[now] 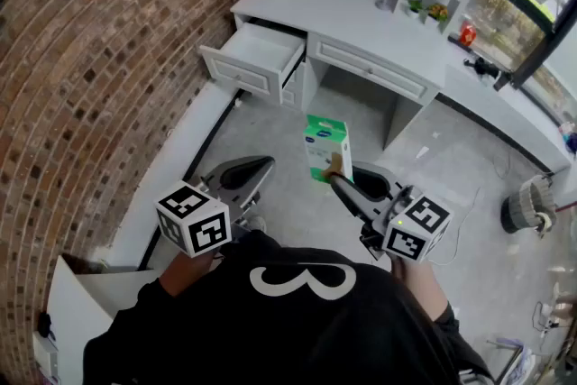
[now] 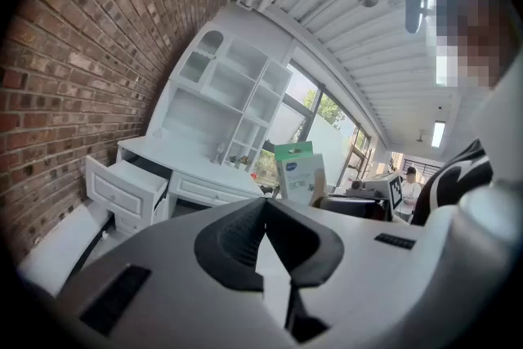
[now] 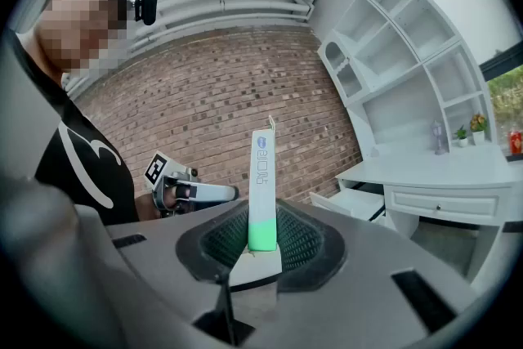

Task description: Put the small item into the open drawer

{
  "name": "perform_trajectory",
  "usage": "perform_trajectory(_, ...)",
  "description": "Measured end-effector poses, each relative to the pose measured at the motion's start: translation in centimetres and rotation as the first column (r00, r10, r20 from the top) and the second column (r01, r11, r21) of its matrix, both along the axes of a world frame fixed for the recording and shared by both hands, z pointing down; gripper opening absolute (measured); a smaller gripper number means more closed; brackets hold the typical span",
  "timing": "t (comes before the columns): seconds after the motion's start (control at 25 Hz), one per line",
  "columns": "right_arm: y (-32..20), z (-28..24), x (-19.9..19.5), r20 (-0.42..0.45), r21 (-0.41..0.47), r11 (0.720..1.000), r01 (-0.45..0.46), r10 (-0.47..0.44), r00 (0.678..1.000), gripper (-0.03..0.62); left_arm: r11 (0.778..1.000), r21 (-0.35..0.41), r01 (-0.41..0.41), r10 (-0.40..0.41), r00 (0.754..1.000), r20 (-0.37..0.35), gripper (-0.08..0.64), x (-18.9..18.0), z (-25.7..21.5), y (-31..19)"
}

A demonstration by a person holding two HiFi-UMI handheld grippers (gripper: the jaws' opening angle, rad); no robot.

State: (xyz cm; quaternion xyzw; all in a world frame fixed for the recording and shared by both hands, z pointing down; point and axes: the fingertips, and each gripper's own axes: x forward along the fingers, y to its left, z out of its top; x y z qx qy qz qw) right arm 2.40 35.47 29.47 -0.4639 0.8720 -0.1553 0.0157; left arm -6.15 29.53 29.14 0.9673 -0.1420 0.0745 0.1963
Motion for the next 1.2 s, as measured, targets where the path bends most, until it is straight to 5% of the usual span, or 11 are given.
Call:
perform_trajectory(0.76,-0.7,2.0,1.3,-0.037,-0.027,0.998,-0.059,0.058,0.998,0.094,1.000,-0.007,0.001,0.000,1.000,0.020,0.002,0.0,1.5,-0.1)
perform_trajectory(1.2,-7.0,1.9,5.8,0.018,-0.078,0.994,-0.073,0.075,0.997,0.094,0.998,-0.061,-0.010,0.013,0.999,0.048,0.002,4.6,2.0,-6.4)
